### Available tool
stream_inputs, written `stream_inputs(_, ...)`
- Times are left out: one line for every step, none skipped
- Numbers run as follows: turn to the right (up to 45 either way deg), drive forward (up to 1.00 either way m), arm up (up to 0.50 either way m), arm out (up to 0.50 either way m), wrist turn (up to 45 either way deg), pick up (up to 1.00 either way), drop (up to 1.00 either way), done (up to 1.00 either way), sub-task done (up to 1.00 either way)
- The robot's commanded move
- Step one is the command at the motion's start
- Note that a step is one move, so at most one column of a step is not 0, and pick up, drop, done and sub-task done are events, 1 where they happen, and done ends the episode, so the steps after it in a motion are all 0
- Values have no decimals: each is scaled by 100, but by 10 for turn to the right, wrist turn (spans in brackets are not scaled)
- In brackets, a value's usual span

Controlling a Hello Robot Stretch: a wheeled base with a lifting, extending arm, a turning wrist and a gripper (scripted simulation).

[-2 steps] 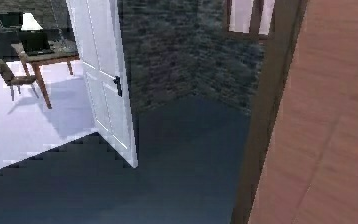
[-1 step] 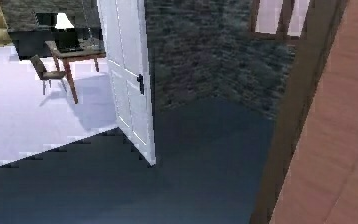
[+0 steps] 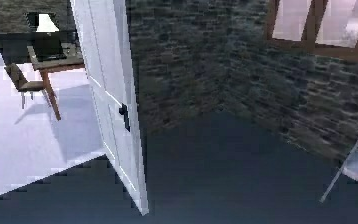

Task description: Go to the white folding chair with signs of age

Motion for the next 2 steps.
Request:
stream_inputs(420,0,0,0,0,0,0,0,0)
stream_inputs(0,85,0,0,0,0,0,0,0)
